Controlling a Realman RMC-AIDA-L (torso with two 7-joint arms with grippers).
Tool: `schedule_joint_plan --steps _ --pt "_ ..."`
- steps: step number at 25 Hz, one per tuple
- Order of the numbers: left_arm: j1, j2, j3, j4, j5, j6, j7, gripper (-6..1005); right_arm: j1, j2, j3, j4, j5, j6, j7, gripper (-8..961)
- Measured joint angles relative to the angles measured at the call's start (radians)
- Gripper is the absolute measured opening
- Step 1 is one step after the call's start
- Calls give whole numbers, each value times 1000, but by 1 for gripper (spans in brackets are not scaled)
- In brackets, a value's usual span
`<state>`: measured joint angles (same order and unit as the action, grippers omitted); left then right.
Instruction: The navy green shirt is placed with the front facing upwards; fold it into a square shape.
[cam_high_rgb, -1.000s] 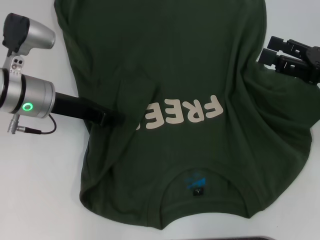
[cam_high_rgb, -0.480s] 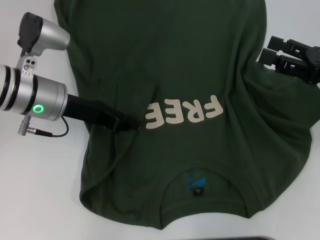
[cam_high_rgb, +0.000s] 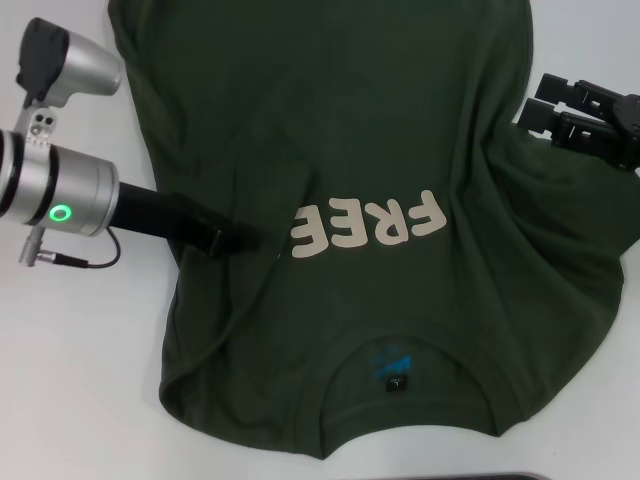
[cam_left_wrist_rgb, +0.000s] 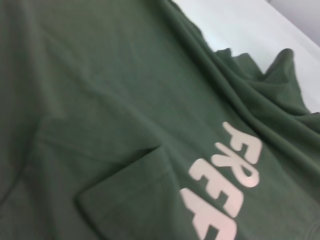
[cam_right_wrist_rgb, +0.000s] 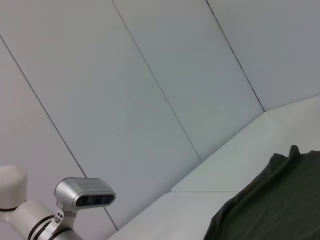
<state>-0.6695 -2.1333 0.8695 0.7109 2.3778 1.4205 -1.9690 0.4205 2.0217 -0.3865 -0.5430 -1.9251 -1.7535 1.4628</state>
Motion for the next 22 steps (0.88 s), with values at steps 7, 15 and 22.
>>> schedule_joint_plan --steps 7,15,22 --pt "22 17 -3 6 1 51 -16 122 -2 1 0 1 0 0 -9 911" --pt "25 31 -4 9 1 91 -53 162 -2 2 0 0 1 -2 -9 911" --pt "25 35 -4 33 3 137 -89 339 -2 0 0 0 2 -4 -9 911"
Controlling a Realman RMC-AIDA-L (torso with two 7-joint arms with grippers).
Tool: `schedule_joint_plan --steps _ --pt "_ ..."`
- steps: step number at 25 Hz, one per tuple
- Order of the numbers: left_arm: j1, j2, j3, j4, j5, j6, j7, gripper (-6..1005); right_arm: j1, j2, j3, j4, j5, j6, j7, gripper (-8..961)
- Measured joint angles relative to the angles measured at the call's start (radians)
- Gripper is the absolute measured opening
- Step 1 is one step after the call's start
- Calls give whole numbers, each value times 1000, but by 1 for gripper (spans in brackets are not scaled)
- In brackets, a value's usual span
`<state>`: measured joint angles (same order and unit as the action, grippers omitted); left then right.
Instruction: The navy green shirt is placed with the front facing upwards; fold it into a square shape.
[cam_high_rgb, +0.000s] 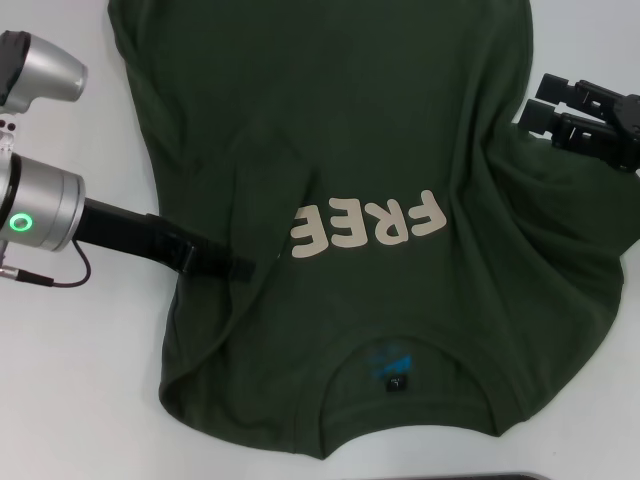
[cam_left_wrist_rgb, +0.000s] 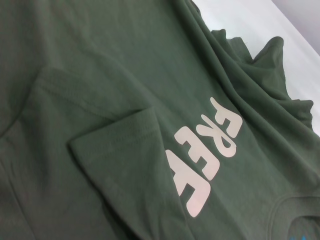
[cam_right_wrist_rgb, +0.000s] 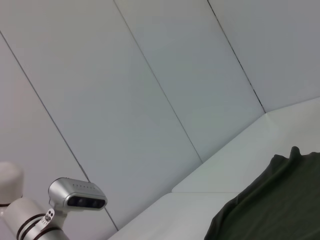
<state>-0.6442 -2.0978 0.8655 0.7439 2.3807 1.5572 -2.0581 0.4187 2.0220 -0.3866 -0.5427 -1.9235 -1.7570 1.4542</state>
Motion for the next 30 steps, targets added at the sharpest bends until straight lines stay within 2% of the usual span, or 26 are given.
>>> schedule_joint_plan --steps 8,13,22,30 --pt "1 11 1 -4 19 -10 -20 483 -5 0 0 0 0 -2 0 911" --pt "1 8 4 -6 27 -18 -32 696 -7 1 0 0 0 -4 0 911" --pt "-8 -9 14 -8 30 -18 -34 715 -10 1 0 0 0 -12 0 911" --pt "-11 -11 21 -9 38 -21 -44 714 -11 0 12 0 1 -19 0 911"
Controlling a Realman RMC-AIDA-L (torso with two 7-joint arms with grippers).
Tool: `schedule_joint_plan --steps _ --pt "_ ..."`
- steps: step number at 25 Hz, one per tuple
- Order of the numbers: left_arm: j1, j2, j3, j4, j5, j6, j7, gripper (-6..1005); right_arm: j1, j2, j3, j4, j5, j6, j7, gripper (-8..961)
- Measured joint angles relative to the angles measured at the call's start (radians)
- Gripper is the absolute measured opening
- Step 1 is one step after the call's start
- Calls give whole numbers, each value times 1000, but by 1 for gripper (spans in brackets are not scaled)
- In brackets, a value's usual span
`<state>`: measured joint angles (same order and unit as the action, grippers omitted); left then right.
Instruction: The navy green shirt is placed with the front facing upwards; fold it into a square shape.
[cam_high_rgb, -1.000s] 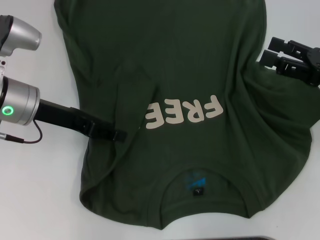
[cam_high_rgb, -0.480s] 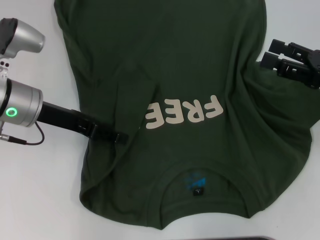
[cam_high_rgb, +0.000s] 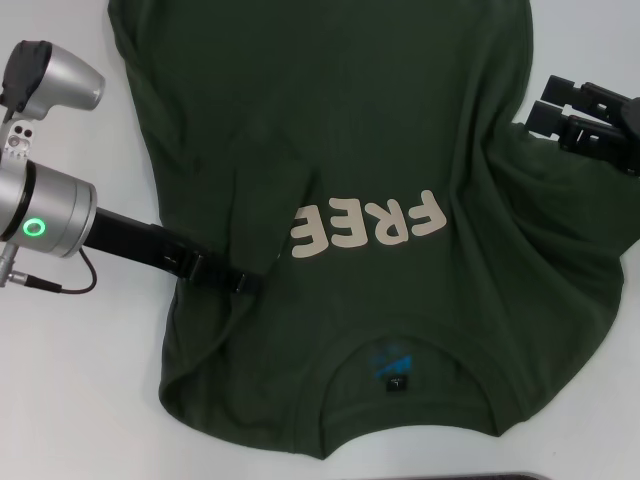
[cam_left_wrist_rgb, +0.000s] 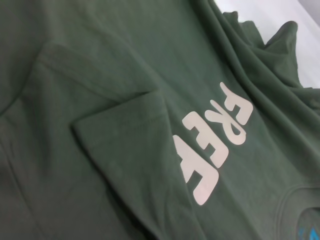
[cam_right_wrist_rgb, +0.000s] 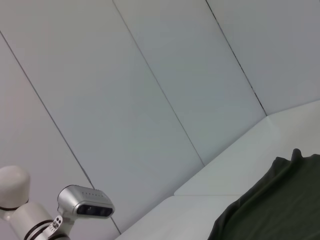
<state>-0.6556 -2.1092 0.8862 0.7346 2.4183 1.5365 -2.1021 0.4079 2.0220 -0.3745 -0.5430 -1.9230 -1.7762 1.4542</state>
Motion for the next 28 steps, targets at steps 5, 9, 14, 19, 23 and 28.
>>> schedule_joint_plan --steps 5,9,14,19,23,28 --pt "-11 -2 1 0 32 -12 -15 714 0 0 0 0 1 0 0 912" --pt "-13 -3 -2 -1 39 -15 -15 713 0 0 0 0 1 0 0 912" --pt "-16 -7 1 -1 39 -14 -14 713 0 0 0 0 1 0 0 912" --pt "-24 -16 2 0 39 -4 -8 713 -1 0 1 0 1 0 0 912" --pt "-28 -25 3 7 37 5 -2 712 -2 0 6 0 1 0 0 912" --pt "-42 -35 4 10 30 22 12 712 -2 0 8 0 1 0 0 911"
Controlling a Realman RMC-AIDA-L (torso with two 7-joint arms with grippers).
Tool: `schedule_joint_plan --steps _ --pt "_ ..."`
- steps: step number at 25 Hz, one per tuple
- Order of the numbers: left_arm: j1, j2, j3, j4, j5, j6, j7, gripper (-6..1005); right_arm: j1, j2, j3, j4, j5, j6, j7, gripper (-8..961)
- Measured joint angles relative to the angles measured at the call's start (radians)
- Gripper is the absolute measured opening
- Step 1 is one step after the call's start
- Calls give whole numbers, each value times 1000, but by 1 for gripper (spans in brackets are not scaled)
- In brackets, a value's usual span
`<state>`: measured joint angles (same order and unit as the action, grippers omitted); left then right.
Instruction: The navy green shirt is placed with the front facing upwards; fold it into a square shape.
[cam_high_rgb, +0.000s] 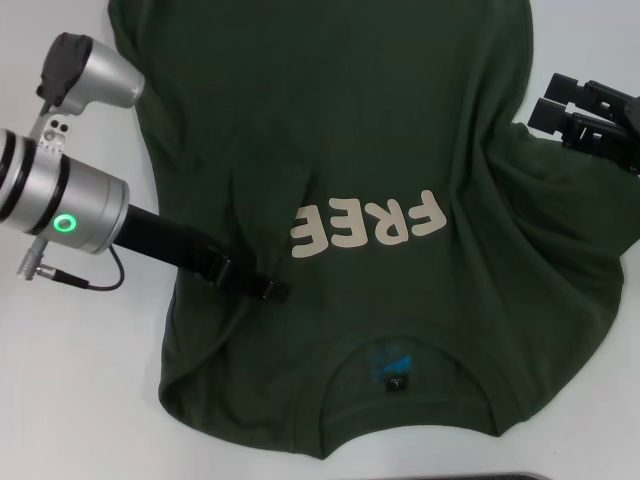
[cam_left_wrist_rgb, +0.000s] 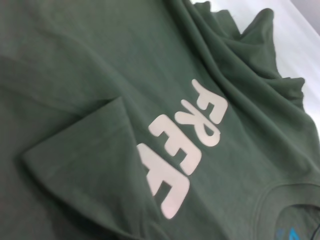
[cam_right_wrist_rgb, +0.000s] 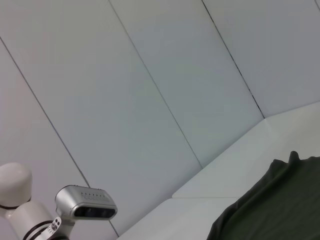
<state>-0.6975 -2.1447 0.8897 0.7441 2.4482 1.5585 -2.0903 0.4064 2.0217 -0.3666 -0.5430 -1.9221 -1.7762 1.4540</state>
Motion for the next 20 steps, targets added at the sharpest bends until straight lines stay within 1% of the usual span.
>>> schedule_joint_plan --steps 2,7,13,20 --pt "-5 -9 0 -1 0 2 8 712 0 0 0 0 0 0 -1 911" --pt "-15 -19 0 -9 -20 23 29 711 0 0 0 0 0 0 -1 911" --pt "-19 -20 2 -27 -59 38 51 710 0 0 1 0 0 0 -1 911" --pt "-34 -21 6 -68 -65 40 78 710 0 0 2 1 0 1 -1 912"
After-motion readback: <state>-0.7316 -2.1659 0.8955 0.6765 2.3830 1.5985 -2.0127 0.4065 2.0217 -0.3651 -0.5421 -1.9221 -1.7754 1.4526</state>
